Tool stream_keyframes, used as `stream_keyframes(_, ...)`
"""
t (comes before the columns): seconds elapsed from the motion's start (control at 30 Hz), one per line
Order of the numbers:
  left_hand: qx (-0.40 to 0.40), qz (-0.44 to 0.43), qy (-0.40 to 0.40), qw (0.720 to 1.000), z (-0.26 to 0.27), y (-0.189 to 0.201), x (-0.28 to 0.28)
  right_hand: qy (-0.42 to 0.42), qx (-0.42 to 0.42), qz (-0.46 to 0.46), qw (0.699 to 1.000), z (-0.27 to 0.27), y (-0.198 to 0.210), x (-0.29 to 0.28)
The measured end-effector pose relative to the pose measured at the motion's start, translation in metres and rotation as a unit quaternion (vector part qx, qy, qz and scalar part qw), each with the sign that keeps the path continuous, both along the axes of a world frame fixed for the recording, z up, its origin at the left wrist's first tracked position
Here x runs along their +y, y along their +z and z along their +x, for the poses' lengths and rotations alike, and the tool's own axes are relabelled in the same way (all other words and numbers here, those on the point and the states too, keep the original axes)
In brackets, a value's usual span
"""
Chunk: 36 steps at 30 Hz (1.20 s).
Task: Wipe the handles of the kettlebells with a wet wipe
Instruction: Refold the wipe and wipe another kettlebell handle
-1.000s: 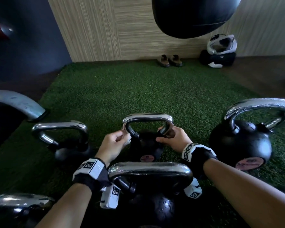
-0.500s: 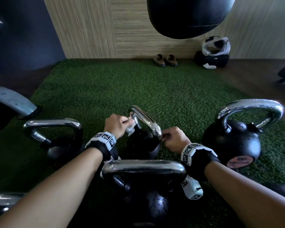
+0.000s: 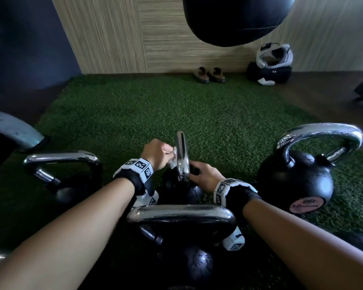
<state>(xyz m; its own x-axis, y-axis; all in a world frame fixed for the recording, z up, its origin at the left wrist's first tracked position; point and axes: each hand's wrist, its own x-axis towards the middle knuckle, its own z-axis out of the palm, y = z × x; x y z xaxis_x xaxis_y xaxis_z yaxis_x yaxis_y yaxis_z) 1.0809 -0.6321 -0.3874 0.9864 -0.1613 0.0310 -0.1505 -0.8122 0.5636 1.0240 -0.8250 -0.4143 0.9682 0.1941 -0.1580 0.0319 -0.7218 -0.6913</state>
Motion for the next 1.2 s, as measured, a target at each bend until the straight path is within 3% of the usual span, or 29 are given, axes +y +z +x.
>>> stream_keyframes(0.07, -0.021, 0.002, 0.012, 1.0, -0.001, 0.007, -0.007, -0.023, 0.02, 0.023, 0.999, 0.0, -0.001, -0.001)
stream_keyframes(0.2, -0.05, -0.075, 0.088, 0.992, -0.002, 0.017, -0.012, -0.035, 0.025, 0.039, 0.998, -0.001, -0.006, -0.002)
stream_keyframes(0.33, 0.011, -0.085, 0.067, 0.994, 0.001, 0.015, -0.012, -0.044, 0.017, 0.049, 0.998, -0.001, -0.009, -0.003)
stream_keyframes(0.4, 0.029, -0.166, 0.073, 0.983, 0.002, 0.022, -0.011, -0.045, 0.016, 0.057, 0.997, -0.003, -0.007, -0.004)
stream_keyframes(0.53, 0.025, -0.392, 0.084, 0.916, -0.002, 0.036, -0.012, -0.047, 0.015, 0.065, 0.997, -0.003, -0.008, -0.004)
stream_keyframes(0.63, 0.04, -0.385, 0.082, 0.918, -0.003, 0.039, -0.009, -0.054, 0.015, 0.072, 0.996, -0.003, -0.011, -0.006)
stream_keyframes(0.77, 0.124, -0.416, 0.045, 0.9, -0.014, 0.042, -0.007, -0.052, 0.018, 0.076, 0.996, -0.005, -0.012, -0.008)
stream_keyframes(0.9, 0.125, -0.41, 0.061, 0.902, -0.017, 0.041, -0.004, -0.053, 0.019, 0.063, 0.996, 0.001, -0.011, -0.005)
stream_keyframes(1.0, 0.178, -0.403, 0.01, 0.897, -0.029, 0.041, 0.004, -0.052, 0.018, 0.071, 0.996, 0.001, -0.009, -0.006)
stream_keyframes(1.1, 0.215, -0.349, -0.066, 0.909, -0.041, 0.047, 0.013, -0.053, 0.01, 0.075, 0.996, 0.0, -0.009, -0.008)
stream_keyframes(1.2, 0.164, -0.316, -0.079, 0.931, -0.047, 0.052, 0.015, -0.055, 0.008, 0.079, 0.995, 0.0, -0.008, -0.006)
